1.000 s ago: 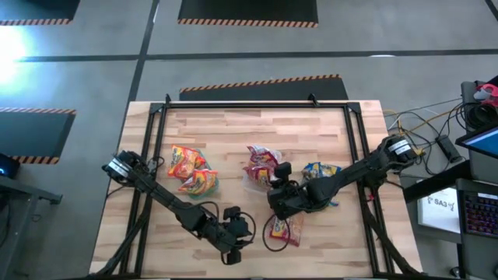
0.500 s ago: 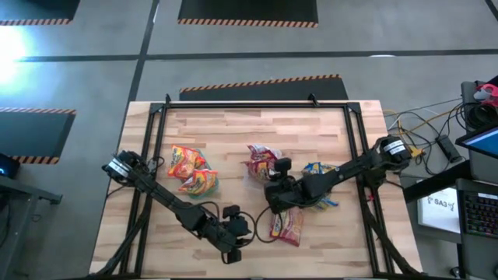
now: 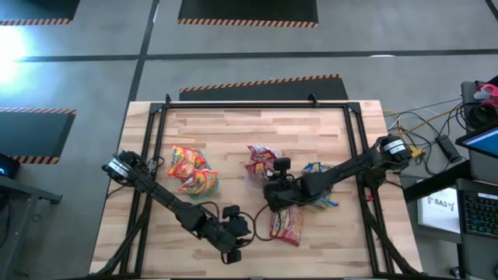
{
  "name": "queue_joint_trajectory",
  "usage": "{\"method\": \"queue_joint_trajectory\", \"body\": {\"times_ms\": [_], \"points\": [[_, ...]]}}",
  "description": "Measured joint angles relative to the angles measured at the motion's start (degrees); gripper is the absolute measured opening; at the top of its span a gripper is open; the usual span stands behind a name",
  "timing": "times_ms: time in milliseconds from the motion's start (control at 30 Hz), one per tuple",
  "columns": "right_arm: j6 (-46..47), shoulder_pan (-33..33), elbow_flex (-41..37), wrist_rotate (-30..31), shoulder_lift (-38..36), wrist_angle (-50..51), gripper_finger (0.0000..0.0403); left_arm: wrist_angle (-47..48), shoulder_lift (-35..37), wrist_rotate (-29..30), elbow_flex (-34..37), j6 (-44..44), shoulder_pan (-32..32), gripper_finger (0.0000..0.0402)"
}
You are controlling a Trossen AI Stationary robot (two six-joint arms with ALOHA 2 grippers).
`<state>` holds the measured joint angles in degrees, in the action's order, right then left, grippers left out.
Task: Sort Maruchan noodles
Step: Put the red noodle pack into the white bin
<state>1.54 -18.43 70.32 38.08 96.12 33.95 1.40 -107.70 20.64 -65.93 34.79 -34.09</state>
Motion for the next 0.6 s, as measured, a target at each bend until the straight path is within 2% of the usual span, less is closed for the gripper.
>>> {"method": "queue_joint_trajectory", "body": {"times_ms": [233, 400, 500, 600], "points": [[0.9, 0.8, 0.4, -0.6, 0.0, 0.4, 0.0079, 0.0, 0.0, 0.0, 0.0, 0.0, 0.0, 0.0110], [3.4, 0.7, 4.4, 0.9, -0.4, 5.8, 0.0108, 0.1, 0.0, 0.0, 0.0, -0.6, 0.0, 0.0110], [8.4, 0.8, 7.7, 0.9, -0.5, 12.5, 0.0119, 0.1, 0.0, 0.0, 0.0, -0.7, 0.0, 0.0110], [19.6, 0.8, 10.6, 0.7, -0.5, 19.8, 0.0124, 0.1, 0.0, 1.3, 0.0, -0.8, 0.0, 0.0110]]}}
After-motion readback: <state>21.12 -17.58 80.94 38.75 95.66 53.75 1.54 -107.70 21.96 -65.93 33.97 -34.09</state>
